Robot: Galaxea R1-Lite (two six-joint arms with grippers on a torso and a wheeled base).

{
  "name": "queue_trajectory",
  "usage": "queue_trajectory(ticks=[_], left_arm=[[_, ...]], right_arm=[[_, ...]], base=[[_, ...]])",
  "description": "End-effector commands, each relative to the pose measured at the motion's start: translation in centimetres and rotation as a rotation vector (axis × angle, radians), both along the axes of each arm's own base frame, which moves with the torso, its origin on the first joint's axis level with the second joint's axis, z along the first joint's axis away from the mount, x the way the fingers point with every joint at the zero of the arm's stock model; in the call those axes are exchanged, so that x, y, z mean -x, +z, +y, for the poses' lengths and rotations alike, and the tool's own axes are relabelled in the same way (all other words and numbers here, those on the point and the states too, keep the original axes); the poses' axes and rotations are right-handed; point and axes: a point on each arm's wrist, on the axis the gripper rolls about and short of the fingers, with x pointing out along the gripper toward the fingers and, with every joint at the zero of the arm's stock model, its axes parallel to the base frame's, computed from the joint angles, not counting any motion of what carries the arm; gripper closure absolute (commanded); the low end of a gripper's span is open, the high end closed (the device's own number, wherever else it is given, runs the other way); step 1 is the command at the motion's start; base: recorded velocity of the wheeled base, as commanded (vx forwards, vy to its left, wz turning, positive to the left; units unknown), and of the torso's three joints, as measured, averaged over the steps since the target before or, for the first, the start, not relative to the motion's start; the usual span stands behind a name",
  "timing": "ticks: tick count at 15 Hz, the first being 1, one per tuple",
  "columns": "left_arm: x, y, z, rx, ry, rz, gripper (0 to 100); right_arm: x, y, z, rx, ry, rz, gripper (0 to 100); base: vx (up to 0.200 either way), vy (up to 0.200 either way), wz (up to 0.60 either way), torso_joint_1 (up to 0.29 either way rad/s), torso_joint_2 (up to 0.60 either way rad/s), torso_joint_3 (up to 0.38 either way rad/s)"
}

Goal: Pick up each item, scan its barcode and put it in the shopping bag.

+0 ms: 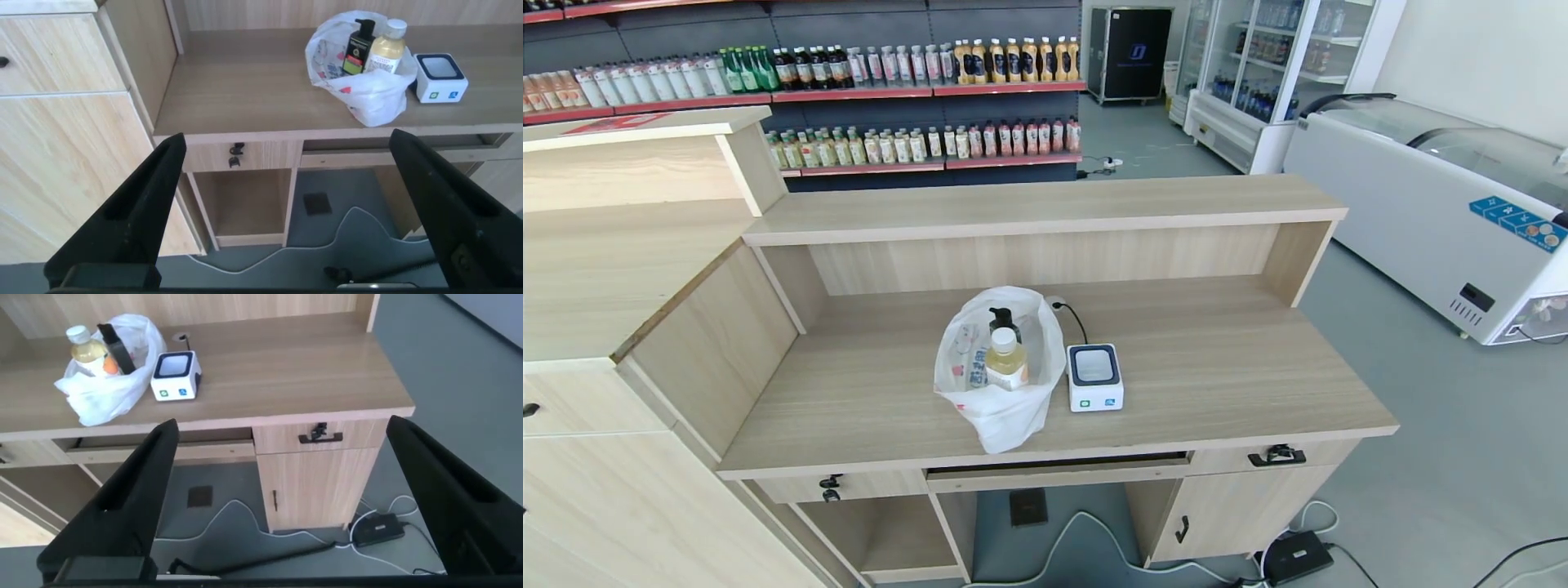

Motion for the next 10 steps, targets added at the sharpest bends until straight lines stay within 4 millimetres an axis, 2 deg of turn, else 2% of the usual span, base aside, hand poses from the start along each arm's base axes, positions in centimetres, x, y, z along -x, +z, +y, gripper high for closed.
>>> queue_trajectory(ticks=[1,10], left_arm=[[0.00,0.00,0.00,0.000,0.000,0.000,0],[0.00,0.00,0.00,0.000,0.000,0.000,0]], right_arm=[[0.10,-0.04,-0.01,-0.001,-0.001,-0.013,0],[0.10,-0.04,-0.01,0.000,0.001,-0.013,0]], base=[[0.000,0.000,0.00,0.000,0.00,0.000],[0.000,0.000,0.00,0.000,0.00,0.000]])
